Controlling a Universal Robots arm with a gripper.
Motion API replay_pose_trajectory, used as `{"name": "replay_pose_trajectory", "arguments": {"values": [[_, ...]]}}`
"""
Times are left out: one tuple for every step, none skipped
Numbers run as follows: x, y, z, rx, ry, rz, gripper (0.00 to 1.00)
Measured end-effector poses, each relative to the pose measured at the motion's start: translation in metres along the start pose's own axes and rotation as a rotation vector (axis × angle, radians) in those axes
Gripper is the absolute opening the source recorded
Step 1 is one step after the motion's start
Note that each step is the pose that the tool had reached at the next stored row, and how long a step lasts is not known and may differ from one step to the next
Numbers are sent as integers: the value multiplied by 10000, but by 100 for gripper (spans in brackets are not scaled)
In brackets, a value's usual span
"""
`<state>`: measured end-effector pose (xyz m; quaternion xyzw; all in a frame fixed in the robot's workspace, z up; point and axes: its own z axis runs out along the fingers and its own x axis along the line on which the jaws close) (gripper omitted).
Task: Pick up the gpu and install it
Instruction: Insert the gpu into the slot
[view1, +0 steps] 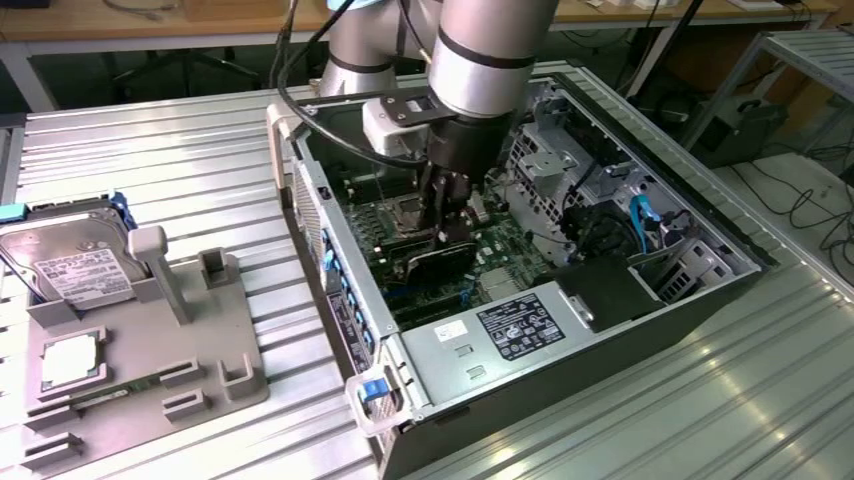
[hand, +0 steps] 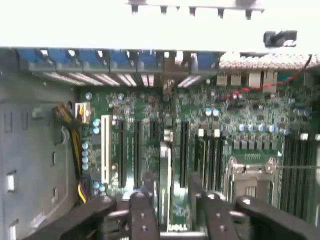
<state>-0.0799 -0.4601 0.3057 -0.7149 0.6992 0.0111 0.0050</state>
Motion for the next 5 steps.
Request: {"name": "replay_pose_trajectory", "arguments": {"values": [[0, 0, -1, -1, 2, 0, 33], [0, 0, 0, 0, 0, 0, 33], [0, 0, 0, -1, 1, 0, 15], [0, 0, -1, -1, 1, 0, 11], [0, 0, -1, -1, 2, -1, 11]]}}
